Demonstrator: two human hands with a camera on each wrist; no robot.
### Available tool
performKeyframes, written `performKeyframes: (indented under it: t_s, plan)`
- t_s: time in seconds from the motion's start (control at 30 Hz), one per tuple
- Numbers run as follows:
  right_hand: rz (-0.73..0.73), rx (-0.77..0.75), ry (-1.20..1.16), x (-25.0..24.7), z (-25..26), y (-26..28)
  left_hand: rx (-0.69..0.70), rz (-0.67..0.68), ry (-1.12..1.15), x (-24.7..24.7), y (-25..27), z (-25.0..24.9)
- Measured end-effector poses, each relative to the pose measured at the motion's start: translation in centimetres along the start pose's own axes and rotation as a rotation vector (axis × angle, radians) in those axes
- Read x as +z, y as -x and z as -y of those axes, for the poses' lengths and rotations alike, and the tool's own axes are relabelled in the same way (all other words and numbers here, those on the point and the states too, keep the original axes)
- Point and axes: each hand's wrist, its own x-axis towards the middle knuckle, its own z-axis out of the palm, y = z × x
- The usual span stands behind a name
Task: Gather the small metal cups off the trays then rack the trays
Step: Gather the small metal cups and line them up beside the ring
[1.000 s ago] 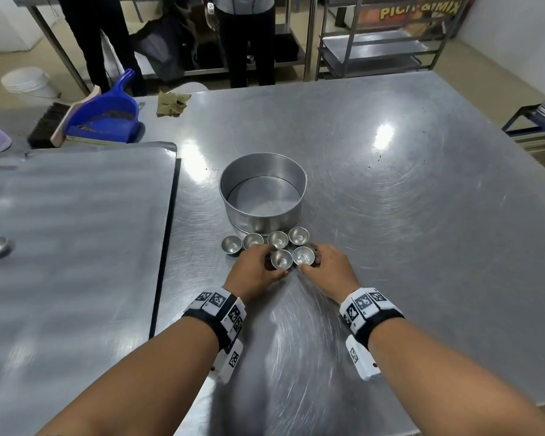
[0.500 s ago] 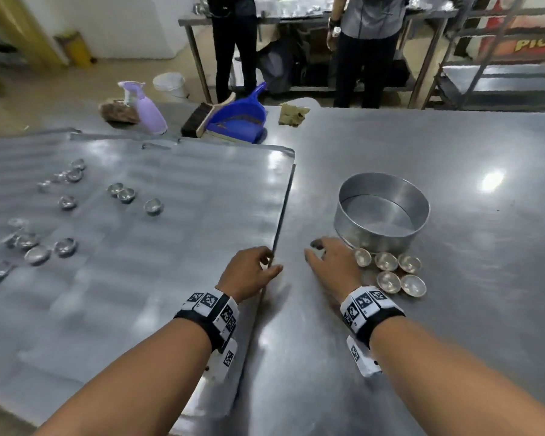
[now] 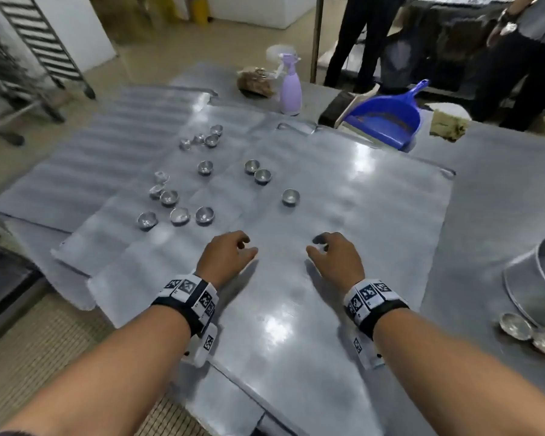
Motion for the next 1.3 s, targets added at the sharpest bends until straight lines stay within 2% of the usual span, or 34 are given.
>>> performKeyframes:
  t_s: [0.2, 0.33, 0.5, 0.77, 1.0, 1.13, 1.3]
  plan:
    - [0.016, 0.01, 0.038, 2.3, 4.2, -5.3, -0.064, -0.102, 0.004, -4.3, -3.6, 5.1]
    - [0.03, 0.025, 0.089, 2.7, 5.5, -9.2, -0.045, -0.092, -0.091, -5.7, -6.2, 7.3]
    - [0.038, 0.022, 0.108, 2.9, 5.9, -12.8, -0.062, -0.056, -0.143, -5.9, -8.4, 7.9]
    - [0.084, 0.021, 0.143, 3.9, 5.1, -15.9, -0.083, -0.042, -0.085, -5.0, -10.2, 8.3]
    - [0.082, -0.036, 0.209, 4.6, 4.5, -16.2, -0.094, -0.062, -0.089, -4.5, -10.2, 7.6]
    - [0.053, -0.038, 0.145, 4.6, 5.4, -14.0, -0.047, -0.053, -0.002, -4.2, -9.5, 6.1]
    - [0.075, -0.101, 0.082, 3.8, 4.9, -9.4, 0.056, 0.001, -0.035, -2.9, -8.1, 3.0]
